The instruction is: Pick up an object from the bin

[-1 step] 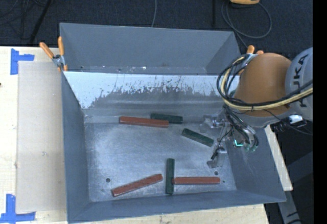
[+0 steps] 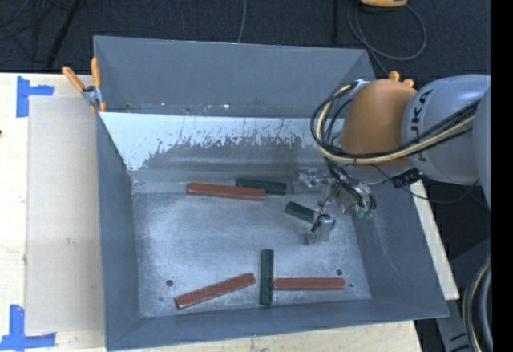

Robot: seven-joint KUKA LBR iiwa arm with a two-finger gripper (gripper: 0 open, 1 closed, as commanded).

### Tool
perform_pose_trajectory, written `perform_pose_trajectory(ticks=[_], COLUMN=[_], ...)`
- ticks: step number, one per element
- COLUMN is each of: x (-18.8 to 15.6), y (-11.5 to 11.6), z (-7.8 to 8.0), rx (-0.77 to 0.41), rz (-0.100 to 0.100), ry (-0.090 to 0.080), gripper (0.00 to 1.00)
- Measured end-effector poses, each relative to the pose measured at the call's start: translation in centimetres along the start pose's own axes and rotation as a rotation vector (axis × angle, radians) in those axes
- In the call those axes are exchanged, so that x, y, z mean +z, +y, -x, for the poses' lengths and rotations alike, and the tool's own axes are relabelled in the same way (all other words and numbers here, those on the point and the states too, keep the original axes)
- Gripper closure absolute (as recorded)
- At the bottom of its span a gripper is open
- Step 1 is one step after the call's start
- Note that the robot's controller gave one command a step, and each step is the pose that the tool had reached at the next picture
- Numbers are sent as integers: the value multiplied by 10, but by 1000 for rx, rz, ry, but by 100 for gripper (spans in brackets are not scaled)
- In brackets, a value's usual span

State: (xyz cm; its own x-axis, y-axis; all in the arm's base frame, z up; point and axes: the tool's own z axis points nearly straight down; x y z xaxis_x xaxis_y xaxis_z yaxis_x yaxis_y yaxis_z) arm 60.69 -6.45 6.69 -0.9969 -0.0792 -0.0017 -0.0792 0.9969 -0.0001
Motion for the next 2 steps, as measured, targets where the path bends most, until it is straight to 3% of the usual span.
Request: perform_pose_trajectory(ticks=[1, 2], x=[-5, -162], y=[0, 10], z=[-1, -6], rx=[-1, -20], rz=[0, -2], ry=[0, -9], gripper=[100, 100])
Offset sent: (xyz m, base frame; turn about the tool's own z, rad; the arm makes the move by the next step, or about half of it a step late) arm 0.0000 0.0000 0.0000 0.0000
